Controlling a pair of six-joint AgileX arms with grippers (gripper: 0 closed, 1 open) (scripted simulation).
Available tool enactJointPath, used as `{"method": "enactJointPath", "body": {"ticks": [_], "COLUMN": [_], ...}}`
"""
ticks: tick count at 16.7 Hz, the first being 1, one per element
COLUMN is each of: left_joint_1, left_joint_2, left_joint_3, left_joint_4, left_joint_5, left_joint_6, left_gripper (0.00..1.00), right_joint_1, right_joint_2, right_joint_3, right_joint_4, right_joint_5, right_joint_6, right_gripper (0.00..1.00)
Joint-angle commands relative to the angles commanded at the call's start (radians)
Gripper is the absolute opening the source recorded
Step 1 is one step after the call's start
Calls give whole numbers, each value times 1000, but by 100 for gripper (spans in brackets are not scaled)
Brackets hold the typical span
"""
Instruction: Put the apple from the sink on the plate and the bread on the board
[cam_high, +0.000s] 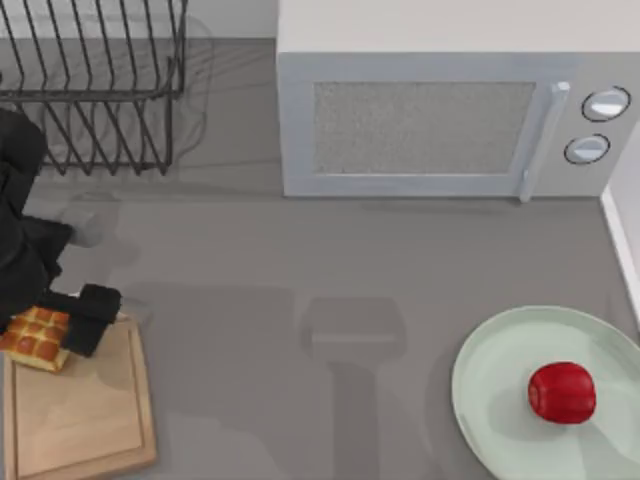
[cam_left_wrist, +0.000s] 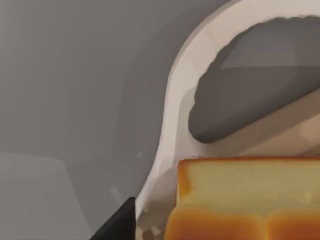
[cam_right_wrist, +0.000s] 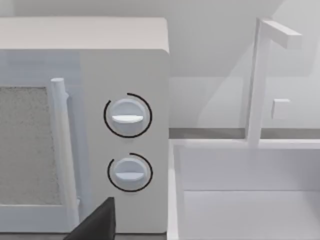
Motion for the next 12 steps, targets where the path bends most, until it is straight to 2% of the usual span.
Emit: {"method": "enactJointPath", "body": {"ticks": [6,12], "left_joint_1": [0,0], "left_joint_2": [0,0], "left_joint_3": [0,0], "left_joint_4": [0,0], "left_joint_5": [0,0], "left_joint_6": [0,0], "left_gripper": [2,0], "right_joint_1": [0,0], "right_joint_2": [0,0], "right_joint_3": [0,0], "right_joint_4": [0,0], "right_joint_5": [0,0], "right_joint_6": [0,0], "right_gripper": [100,100]}}
